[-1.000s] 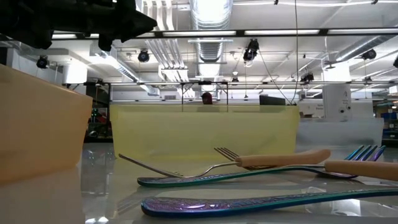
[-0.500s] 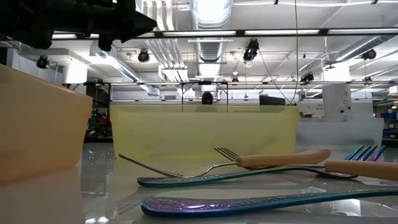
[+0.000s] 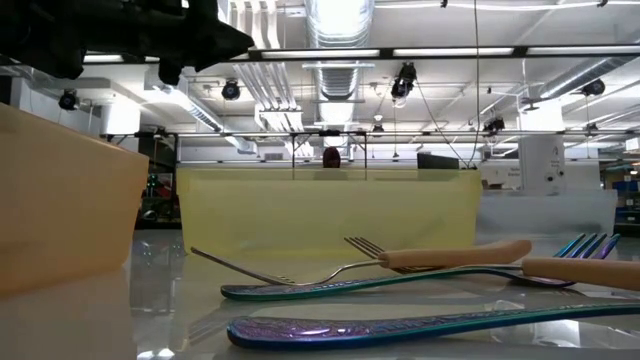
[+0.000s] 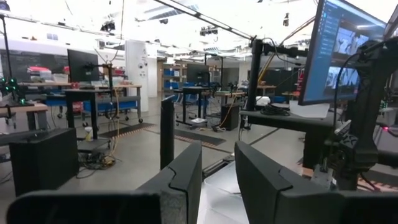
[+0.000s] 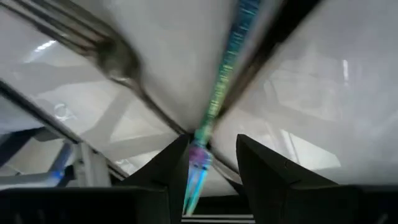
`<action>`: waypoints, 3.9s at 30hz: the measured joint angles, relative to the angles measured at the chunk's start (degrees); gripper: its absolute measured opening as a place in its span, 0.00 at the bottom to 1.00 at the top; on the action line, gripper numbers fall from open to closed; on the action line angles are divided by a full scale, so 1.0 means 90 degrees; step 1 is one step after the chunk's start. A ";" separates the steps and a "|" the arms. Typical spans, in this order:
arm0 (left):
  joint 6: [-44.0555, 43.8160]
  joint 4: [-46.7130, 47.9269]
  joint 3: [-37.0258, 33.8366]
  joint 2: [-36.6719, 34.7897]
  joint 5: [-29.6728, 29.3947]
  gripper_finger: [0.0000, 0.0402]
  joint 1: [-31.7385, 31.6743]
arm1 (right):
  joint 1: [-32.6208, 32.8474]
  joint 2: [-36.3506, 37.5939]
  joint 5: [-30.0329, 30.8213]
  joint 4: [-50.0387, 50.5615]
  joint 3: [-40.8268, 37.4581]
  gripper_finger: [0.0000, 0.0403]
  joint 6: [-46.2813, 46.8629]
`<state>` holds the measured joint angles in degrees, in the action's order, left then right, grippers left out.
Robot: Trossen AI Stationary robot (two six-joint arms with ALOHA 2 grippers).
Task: Sort silverware by color (type)
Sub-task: Put the blue fork into the yellow bin
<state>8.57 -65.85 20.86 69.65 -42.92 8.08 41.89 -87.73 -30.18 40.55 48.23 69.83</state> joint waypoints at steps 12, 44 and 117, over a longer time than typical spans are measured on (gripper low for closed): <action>-0.0761 0.0280 0.0000 0.0002 0.0005 0.19 0.0002 | 0.0095 -0.0422 -0.0006 -0.0316 0.0012 0.29 0.0013; -0.1653 0.0006 0.0000 0.0654 -0.0005 0.19 0.0015 | 0.0121 -0.0020 -0.0620 -0.0343 0.0029 0.03 -0.0325; -0.1604 0.0035 0.0000 0.0651 0.0010 0.19 0.0015 | -0.1075 0.0145 0.3362 0.2010 0.1134 0.02 -0.4341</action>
<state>-5.86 -65.54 20.86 75.50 -42.83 8.21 32.22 -86.43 0.07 58.64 58.44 30.76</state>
